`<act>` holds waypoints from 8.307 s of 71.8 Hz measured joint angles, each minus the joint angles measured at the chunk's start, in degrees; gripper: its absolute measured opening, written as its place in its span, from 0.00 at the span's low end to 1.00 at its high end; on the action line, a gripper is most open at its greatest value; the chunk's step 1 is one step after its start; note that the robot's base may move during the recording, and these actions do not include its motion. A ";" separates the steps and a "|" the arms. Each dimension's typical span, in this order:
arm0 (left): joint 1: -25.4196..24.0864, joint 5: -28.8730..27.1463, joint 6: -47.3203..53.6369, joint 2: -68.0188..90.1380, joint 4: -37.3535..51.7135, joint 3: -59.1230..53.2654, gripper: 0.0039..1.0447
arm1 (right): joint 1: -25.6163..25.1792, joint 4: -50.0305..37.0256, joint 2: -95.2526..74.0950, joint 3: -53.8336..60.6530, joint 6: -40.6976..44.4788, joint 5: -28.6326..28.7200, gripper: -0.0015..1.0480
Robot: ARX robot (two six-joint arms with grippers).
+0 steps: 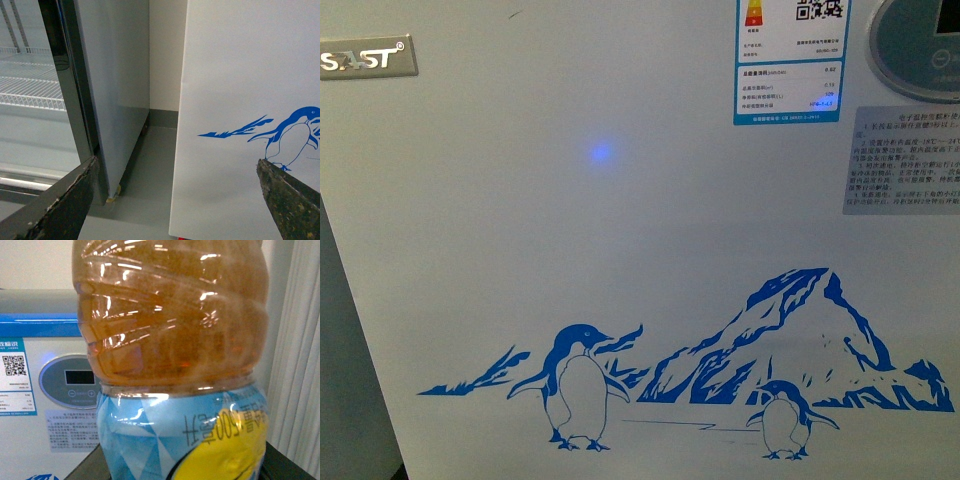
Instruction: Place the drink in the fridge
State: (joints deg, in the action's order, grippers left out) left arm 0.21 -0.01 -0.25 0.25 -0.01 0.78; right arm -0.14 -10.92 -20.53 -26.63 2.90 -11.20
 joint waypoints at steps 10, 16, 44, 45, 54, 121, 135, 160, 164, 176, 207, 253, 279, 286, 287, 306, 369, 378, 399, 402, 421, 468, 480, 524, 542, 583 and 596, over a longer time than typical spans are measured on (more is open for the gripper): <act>0.00 0.00 0.00 0.00 0.00 0.00 0.92 | 0.70 0.24 0.02 0.28 -0.02 -1.49 0.38; 0.00 0.02 0.00 0.00 0.00 0.00 0.92 | 0.79 0.31 0.02 0.28 -0.02 -1.46 0.38; 0.00 0.02 0.00 0.00 0.00 0.00 0.92 | 0.83 0.33 0.02 0.28 -0.02 -1.46 0.38; 0.00 0.02 0.00 0.00 0.00 0.00 0.92 | 0.83 0.33 0.02 0.28 -0.02 -1.46 0.38; 0.00 0.00 0.00 0.00 0.00 0.00 0.92 | 0.83 0.33 0.02 0.28 -0.02 -1.49 0.38; 0.00 0.04 0.02 0.00 0.00 0.00 0.92 | 0.83 0.44 0.02 0.59 -0.02 -1.49 0.38; 0.00 0.02 0.00 0.00 0.00 0.00 0.92 | 0.83 0.44 0.02 0.61 -0.02 -1.49 0.38; 0.00 0.04 0.00 0.00 0.00 0.00 0.92 | 0.83 0.42 0.02 0.59 -0.02 -1.46 0.38; 0.00 0.04 0.00 0.00 0.00 0.00 0.92 | 0.83 0.44 0.02 0.59 -0.02 -1.46 0.38; -2.01 6.99 -3.52 1.70 -2.82 1.03 0.92 | 0.85 0.44 0.02 0.59 -0.02 -1.49 0.38; -4.44 32.54 -8.96 59.08 33.22 26.29 0.92 | 0.98 0.44 0.02 0.59 -0.02 -1.49 0.38; 19.98 38.51 49.11 96.61 2.23 68.37 0.92 | 0.98 0.44 0.02 0.59 -0.02 -1.49 0.38; 22.40 32.02 60.11 109.26 -10.21 84.89 0.92 | 0.98 0.44 0.02 0.59 -0.02 -1.49 0.38; 21.86 29.79 61.92 111.19 -11.96 87.34 0.92 | 0.98 0.44 0.02 0.59 -0.02 -1.49 0.38; 21.73 29.46 62.20 111.47 -12.00 87.62 0.92 | 0.98 0.44 0.02 0.59 -0.02 -1.49 0.38; 20.39 27.10 64.57 116.48 -12.00 92.37 0.92 | 0.98 0.44 0.02 0.59 -0.02 -1.49 0.38; 20.37 -1.01 38.53 124.41 13.49 107.40 0.93 | 0.98 0.44 0.04 0.59 -0.02 -1.49 0.38; 19.43 2.32 24.35 111.14 14.34 89.79 0.93 | 0.98 0.44 0.04 0.59 -0.02 -1.49 0.38; 15.50 5.92 4.96 78.38 19.89 50.51 0.87 | 0.98 0.44 0.04 0.59 -0.02 -1.49 0.38; 15.45 -1.86 3.52 73.46 23.85 45.42 0.81 | 0.98 0.44 0.04 0.59 -0.02 -1.44 0.38; 7.89 -8.24 0.79 40.44 19.12 20.31 0.40 | 0.87 2.19 -0.46 0.15 -0.39 -1.16 0.38; 0.04 0.02 0.42 24.92 19.12 5.33 0.02 | -4.17 3.54 -56.35 -35.63 48.19 22.18 0.37; 0.04 0.02 0.42 22.01 17.68 3.78 0.02 | 2.10 3.67 -67.41 -43.19 63.69 20.09 0.37; 0.04 0.02 0.37 11.91 12.39 -0.02 0.02 | 15.67 -3.37 -100.21 -66.38 69.48 9.38 0.37; 0.04 0.04 0.37 1.31 0.61 0.00 0.02 | 15.74 -6.23 -107.49 -69.29 70.69 9.64 0.37; 0.04 0.02 0.39 0.11 0.09 0.00 0.02 | 15.12 -3.63 -119.38 -78.09 70.90 9.53 0.37; 0.04 0.02 0.37 0.09 0.09 0.00 0.02 | 15.41 -2.78 -121.20 -79.12 67.41 8.83 0.37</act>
State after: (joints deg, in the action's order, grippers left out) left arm 0.25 0.01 0.12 0.34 0.08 0.78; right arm 15.27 -13.69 -141.73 -105.75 70.30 -2.37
